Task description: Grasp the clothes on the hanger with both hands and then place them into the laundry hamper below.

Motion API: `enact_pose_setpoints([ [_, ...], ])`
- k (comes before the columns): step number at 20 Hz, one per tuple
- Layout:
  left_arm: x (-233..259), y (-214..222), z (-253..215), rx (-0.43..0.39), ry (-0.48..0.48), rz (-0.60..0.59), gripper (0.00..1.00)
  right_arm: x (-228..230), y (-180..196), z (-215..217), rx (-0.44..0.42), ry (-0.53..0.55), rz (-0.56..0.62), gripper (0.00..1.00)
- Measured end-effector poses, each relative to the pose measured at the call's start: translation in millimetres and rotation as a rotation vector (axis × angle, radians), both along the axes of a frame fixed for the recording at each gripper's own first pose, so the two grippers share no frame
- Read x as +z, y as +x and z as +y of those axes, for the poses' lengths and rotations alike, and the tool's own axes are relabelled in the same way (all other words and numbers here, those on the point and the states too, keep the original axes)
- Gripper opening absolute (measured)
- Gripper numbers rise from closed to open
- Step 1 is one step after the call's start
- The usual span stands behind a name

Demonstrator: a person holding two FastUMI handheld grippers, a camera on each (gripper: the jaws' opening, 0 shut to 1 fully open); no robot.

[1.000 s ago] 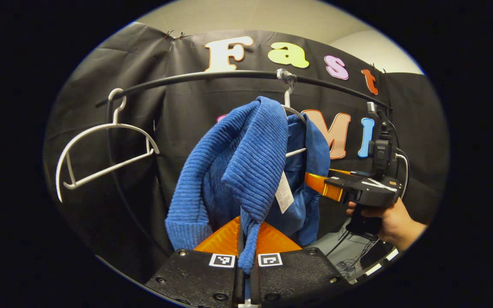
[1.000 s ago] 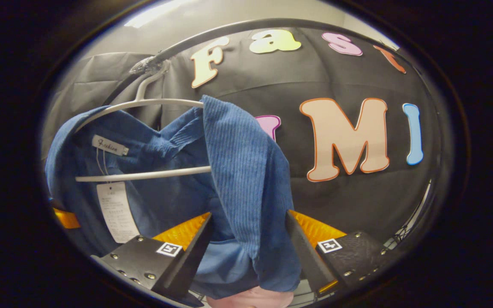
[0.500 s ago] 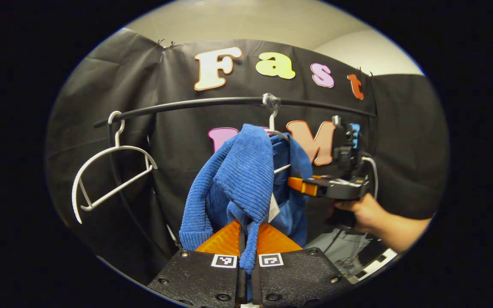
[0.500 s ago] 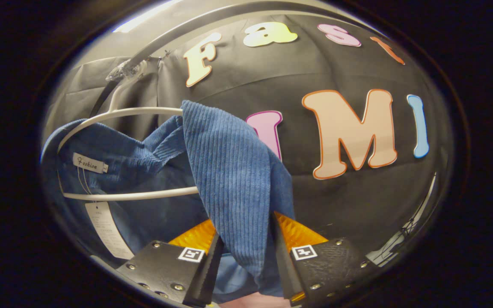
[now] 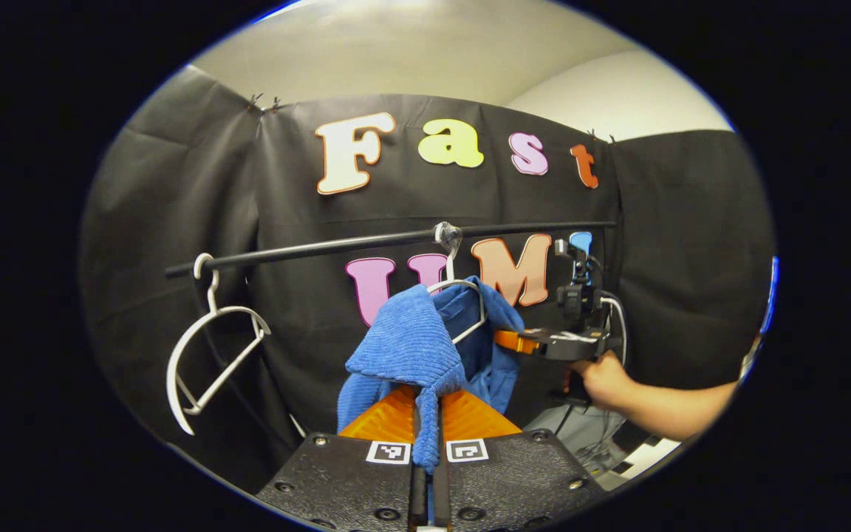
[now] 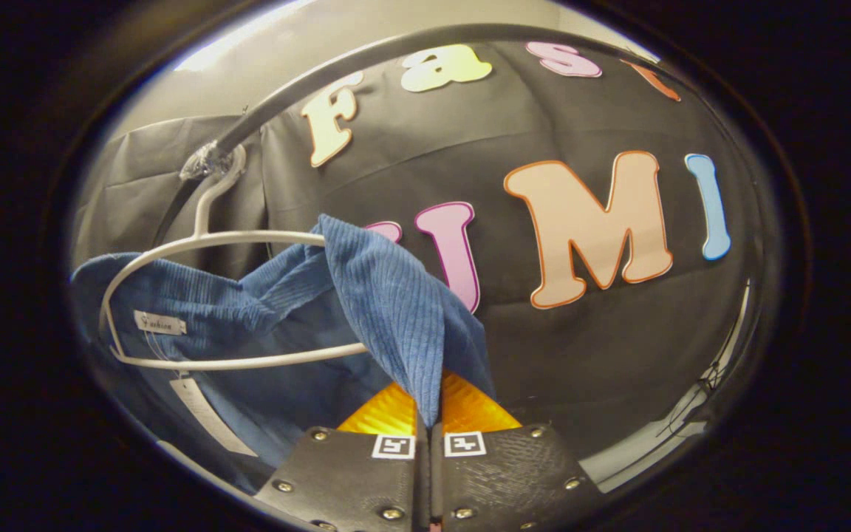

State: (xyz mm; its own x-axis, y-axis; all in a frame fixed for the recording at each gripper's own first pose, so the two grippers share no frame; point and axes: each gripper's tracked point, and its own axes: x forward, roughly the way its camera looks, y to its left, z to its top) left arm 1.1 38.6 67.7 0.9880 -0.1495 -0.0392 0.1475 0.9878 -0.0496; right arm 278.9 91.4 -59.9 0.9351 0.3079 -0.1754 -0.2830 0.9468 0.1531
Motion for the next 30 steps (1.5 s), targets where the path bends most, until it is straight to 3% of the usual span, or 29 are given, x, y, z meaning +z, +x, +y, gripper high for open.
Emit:
enact_pose_setpoints([
  [2, -8, -6, 8, 0.018, -0.012, 0.038, 0.04, -1, -12, 9, 0.057, 0.014, 0.011, 0.0],
  [4, -8, -8, 15, 0.026, -0.012, 0.042, 0.04, -2, -11, 8, 0.057, 0.0, 0.022, 0.05],
  [5, -6, -10, 20, 0.034, 0.007, 0.036, 0.01, 0, -12, 5, 0.051, -0.005, 0.017, 0.0],
  [10, -16, -2, 52, 0.079, 0.065, 0.051, 0.01, -1, -9, 1, 0.012, -0.051, -0.003, 0.0],
  [13, -10, 8, 74, 0.11, 0.113, 0.02, 0.06, 3, 0, -6, -0.038, -0.053, -0.016, 0.0],
  [16, 5, 21, 101, 0.142, 0.162, -0.025, 0.04, 12, 15, -20, -0.098, -0.041, -0.031, 0.0],
  [19, 15, 44, 125, 0.155, 0.054, -0.02, 0.0, 20, 34, -27, -0.126, -0.046, -0.054, 0.0],
  [21, 15, 63, 138, 0.17, 0.063, -0.034, 0.05, 26, 47, -28, -0.146, -0.042, -0.077, 0.0],
  [30, -16, 131, 126, 0.124, -0.085, 0.015, 0.01, 19, 64, -32, -0.209, -0.021, -0.062, 0.0],
])
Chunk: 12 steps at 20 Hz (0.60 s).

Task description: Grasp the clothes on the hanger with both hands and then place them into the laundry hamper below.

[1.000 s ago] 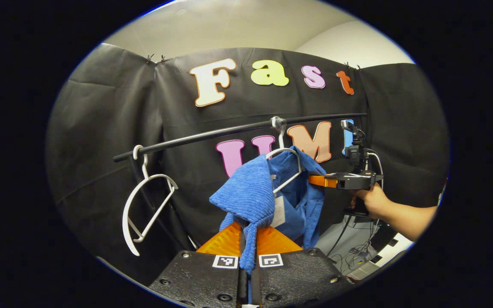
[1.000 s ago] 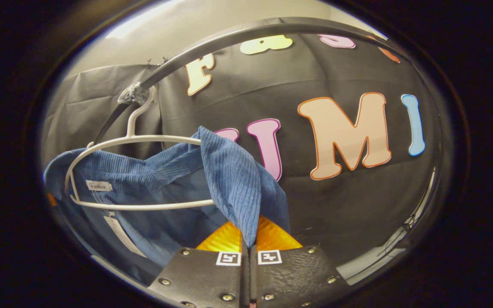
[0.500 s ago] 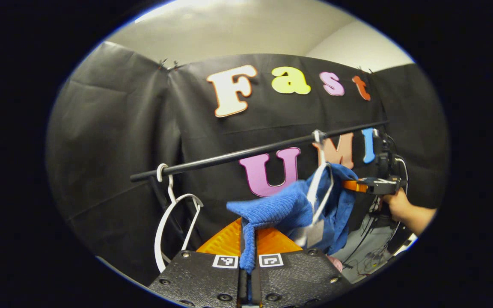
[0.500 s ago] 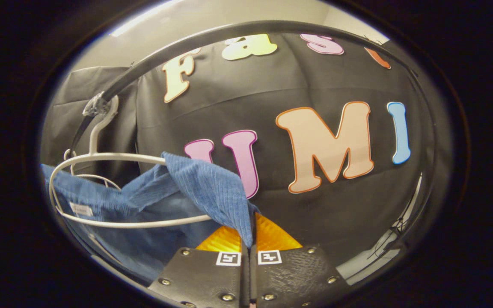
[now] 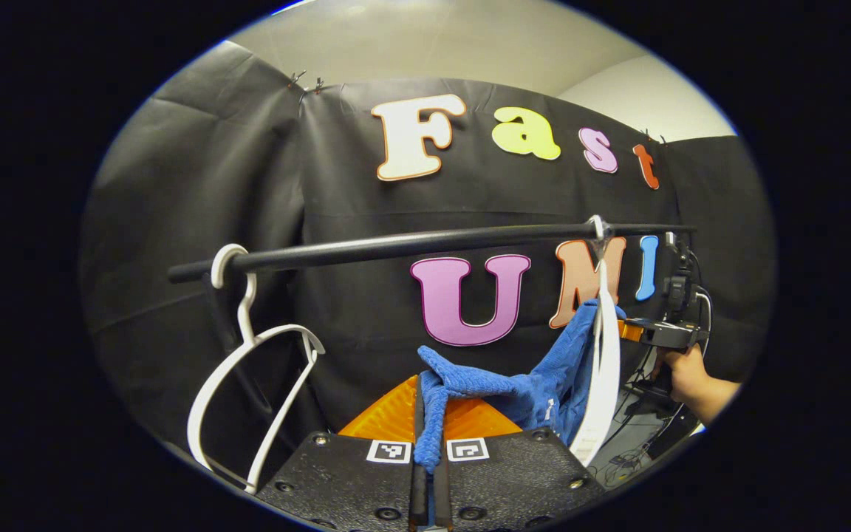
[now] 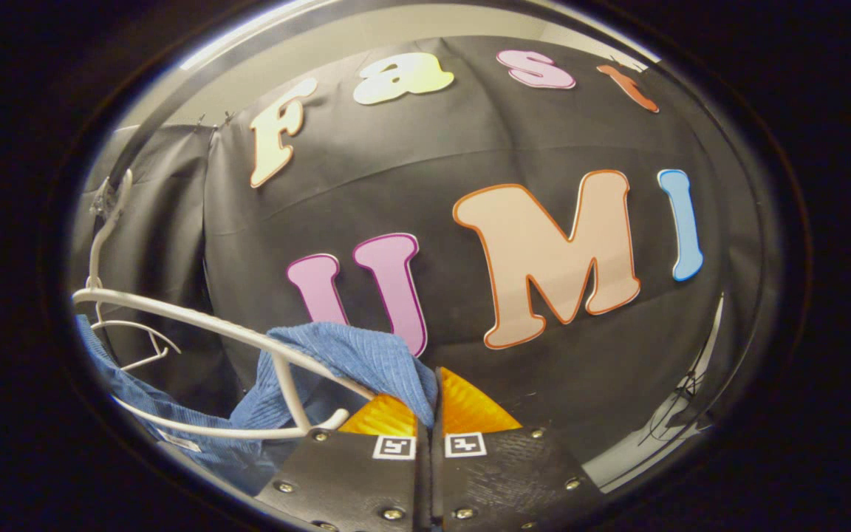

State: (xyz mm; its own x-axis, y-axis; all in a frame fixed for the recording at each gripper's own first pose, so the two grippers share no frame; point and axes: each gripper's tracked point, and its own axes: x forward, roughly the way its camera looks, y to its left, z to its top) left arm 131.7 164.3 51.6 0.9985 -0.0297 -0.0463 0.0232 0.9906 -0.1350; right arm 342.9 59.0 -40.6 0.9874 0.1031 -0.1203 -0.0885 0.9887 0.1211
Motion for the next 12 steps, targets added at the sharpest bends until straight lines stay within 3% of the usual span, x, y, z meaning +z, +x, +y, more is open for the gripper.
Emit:
enact_pose_setpoints([
  [1, -5, 7, -1, -0.005, -0.017, 0.011, 0.01, -4, 2, 0, -0.006, -0.004, 0.006, 0.04],
  [2, -10, 12, -1, -0.008, -0.025, 0.021, 0.06, -8, 3, 0, -0.011, -0.006, 0.013, 0.0],
  [4, -17, 24, -2, -0.006, -0.029, 0.035, 0.02, -16, 6, -3, -0.021, -0.004, 0.034, 0.0],
  [8, -37, 30, -9, -0.022, -0.071, 0.071, 0.04, -54, 12, -9, -0.019, -0.009, 0.106, 0.01],
  [12, -68, 28, -3, 0.0, -0.089, 0.141, 0.04, -94, -5, 10, 0.053, -0.003, 0.19, 0.01],
])
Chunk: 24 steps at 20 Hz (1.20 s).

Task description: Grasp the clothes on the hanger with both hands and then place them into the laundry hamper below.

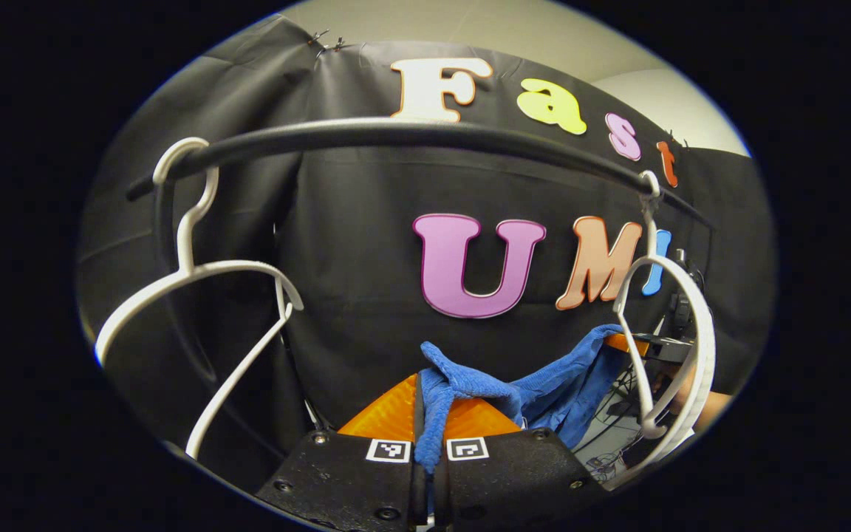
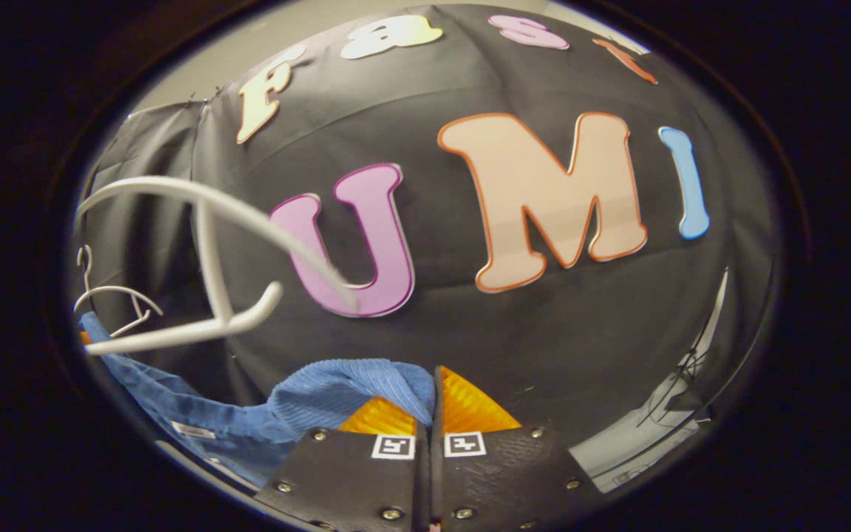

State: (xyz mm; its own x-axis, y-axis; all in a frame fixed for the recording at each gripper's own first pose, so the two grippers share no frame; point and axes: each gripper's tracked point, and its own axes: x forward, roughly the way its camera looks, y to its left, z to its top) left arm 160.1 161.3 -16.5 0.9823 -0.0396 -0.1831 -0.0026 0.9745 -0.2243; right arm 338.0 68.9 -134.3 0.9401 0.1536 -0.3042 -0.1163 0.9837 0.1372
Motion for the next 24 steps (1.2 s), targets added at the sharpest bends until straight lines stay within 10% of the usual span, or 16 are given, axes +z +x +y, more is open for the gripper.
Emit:
enact_pose_setpoints([
  [24, -59, -138, -82, -0.009, 0.032, 0.107, 0.04, -35, -226, 24, 0.17, 0.051, 0.107, 0.01],
])
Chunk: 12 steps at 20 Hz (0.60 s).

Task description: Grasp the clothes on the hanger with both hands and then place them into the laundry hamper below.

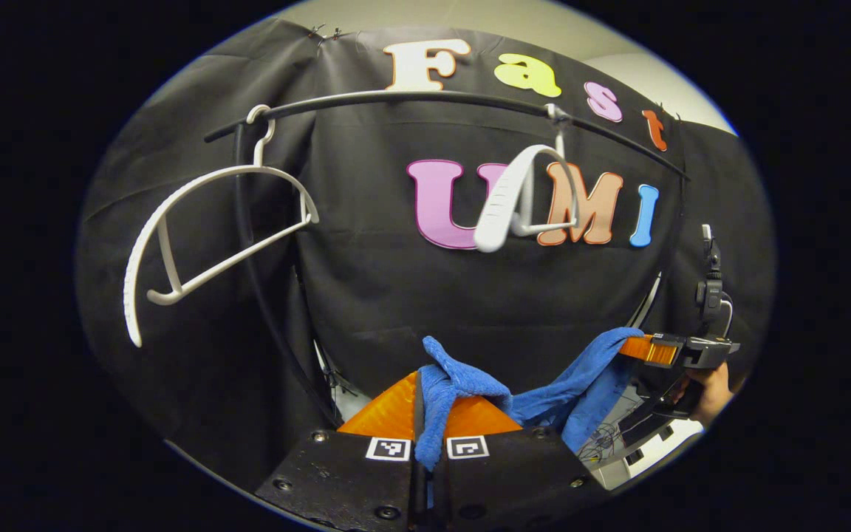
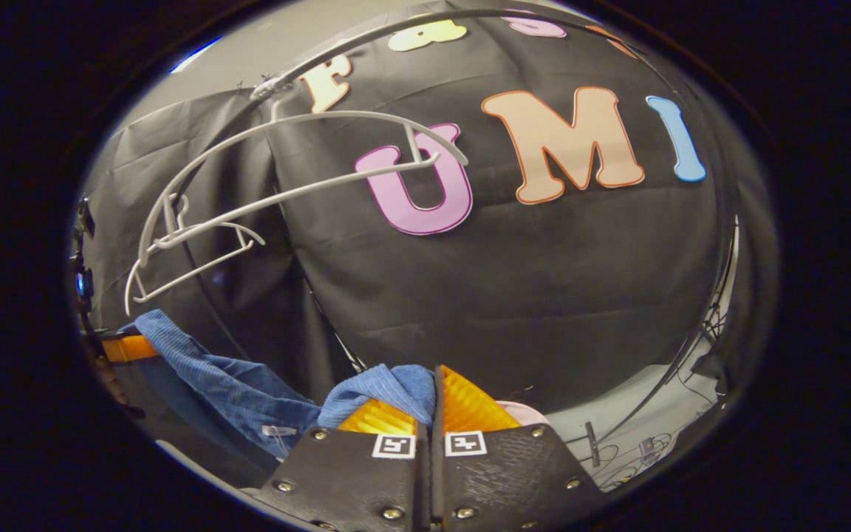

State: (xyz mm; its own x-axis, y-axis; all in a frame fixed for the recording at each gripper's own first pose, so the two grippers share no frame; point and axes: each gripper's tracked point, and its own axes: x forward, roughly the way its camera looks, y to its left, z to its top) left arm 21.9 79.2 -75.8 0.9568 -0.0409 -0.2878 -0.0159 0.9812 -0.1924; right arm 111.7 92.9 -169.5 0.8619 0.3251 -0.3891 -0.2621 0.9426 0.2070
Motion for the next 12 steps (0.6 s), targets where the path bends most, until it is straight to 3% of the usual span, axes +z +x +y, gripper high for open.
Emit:
enact_pose_setpoints([
  [5, 24, -2, -35, -0.02, 0.042, -0.086, 0.04, 26, -31, 1, -0.013, 0.017, -0.037, 0.01],
  [12, 58, 18, -75, -0.039, 0.054, -0.173, 0.04, 61, -41, 8, -0.07, 0.027, -0.079, 0.0],
])
